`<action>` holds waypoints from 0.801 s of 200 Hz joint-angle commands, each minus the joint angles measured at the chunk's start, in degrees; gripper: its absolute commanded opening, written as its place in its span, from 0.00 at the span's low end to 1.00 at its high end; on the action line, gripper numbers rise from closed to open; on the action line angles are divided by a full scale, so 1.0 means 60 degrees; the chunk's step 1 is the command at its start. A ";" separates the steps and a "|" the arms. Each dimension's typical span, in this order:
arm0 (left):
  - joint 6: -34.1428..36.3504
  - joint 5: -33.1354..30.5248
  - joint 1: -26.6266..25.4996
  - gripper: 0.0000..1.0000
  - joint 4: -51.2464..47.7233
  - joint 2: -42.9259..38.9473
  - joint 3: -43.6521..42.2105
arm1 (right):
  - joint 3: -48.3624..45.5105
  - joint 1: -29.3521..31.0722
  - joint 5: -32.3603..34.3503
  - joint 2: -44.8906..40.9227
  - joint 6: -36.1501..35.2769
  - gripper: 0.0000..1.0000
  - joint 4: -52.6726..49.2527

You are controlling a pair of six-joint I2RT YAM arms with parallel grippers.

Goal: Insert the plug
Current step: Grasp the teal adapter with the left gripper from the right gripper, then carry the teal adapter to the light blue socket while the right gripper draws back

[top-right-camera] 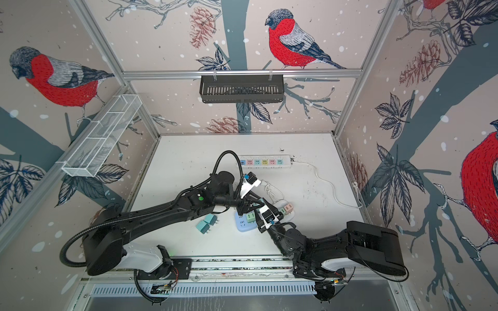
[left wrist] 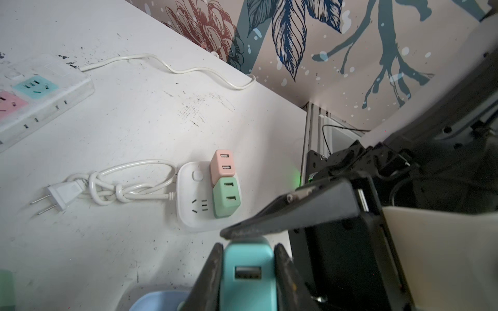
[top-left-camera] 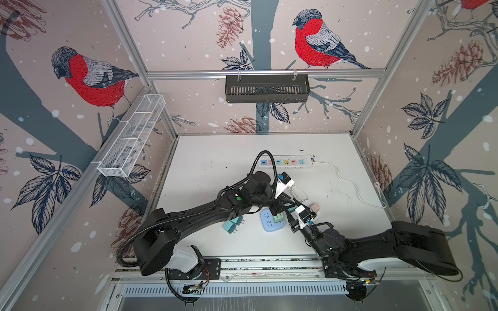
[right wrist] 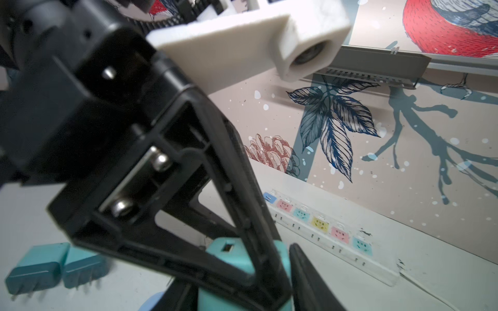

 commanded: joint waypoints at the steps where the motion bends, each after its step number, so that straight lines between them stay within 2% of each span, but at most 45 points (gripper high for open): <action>1: 0.0387 -0.1157 0.0020 0.00 0.0217 -0.0614 -0.0482 | -0.0008 0.0047 -0.0146 -0.0215 0.0250 0.68 0.0508; 29: 0.0968 -0.3019 0.0061 0.00 0.1079 -0.1960 -0.1563 | -0.0390 0.0062 -0.0378 -0.0819 0.0284 0.79 0.0484; 45: 0.2213 -0.3483 0.0049 0.00 0.1785 -0.2671 -0.2430 | -0.0504 0.0062 -0.0453 -0.1333 0.0292 0.80 0.0156; 88: 0.2989 -0.6275 0.0036 0.00 0.2265 -0.3797 -0.3663 | -0.0707 -0.0055 -0.0340 -0.3131 0.0504 0.84 -0.1288; 102: 0.3486 -0.6124 0.0014 0.00 0.2187 -0.4115 -0.4225 | -0.0456 -0.0327 -0.0256 -0.3869 0.0894 0.86 -0.2639; 117: 0.3501 -0.5639 -0.0184 0.00 0.2310 -0.4320 -0.4618 | -0.0203 -0.0911 -0.0306 -0.4607 0.1596 0.88 -0.3990; 147: 0.3467 -0.5734 -0.1030 0.00 0.1083 -0.4155 -0.4392 | -0.0099 -0.2556 -0.0739 -0.5880 0.3199 0.92 -0.5928; 160: 0.3544 -0.5392 -0.1218 0.00 0.1051 -0.3900 -0.4491 | 0.0006 -0.3146 -0.0992 -0.6193 0.3643 0.92 -0.6803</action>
